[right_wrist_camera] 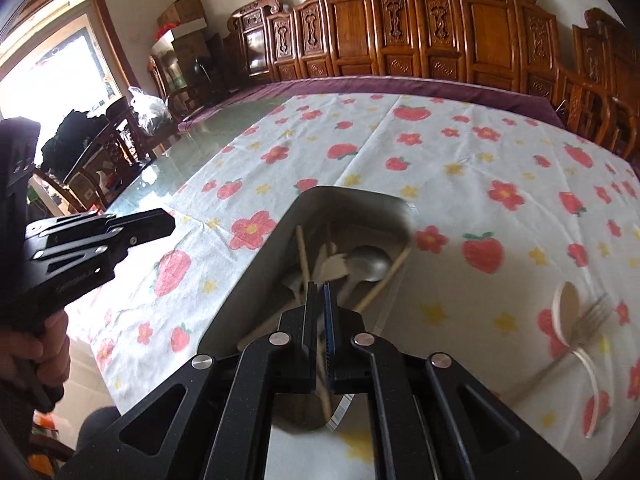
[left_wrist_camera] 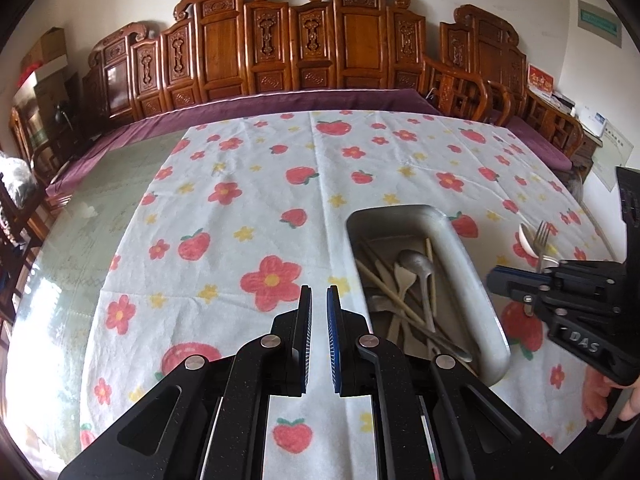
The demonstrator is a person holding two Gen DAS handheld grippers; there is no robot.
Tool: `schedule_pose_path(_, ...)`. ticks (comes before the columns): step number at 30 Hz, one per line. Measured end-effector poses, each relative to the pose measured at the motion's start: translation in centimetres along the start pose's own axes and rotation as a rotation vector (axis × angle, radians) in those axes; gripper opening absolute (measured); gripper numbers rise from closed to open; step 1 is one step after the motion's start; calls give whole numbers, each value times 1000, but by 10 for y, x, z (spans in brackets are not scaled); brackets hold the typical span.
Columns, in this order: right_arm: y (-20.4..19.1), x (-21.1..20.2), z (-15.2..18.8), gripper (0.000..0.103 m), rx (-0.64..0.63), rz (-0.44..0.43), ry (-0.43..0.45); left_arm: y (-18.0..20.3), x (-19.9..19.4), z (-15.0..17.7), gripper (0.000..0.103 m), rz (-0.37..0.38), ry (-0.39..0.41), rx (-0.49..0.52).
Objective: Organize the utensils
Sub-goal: 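Lower the right tool's metal spoon into the metal tray and open it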
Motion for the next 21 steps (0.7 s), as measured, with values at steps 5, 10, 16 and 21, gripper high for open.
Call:
schedule_pose_path(5, 34, -51, 24, 6, 11, 53, 25, 29, -9, -8, 18, 30, 21, 17)
schedule_pose_path(10, 85, -97, 52, 6, 51, 142, 31, 67, -15, -13, 20, 72, 38, 41)
schedule_pose_path(16, 144, -119, 75, 16, 107, 222, 24, 111, -18, -14, 22, 111, 41, 82)
schedule_pose_path(21, 185, -114, 85, 26, 143, 265, 2, 140, -17, -9, 28, 136, 30, 115)
Point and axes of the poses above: each gripper's, at about its wrist camera, not at the fingertips, and x roughly the way its jaws point, y to its right, z to its underside, the point moved 9 cm from there along x, roughly the way its jaws point, and after that the axes turned 10 degrees about -z, right-handed, at the moved point
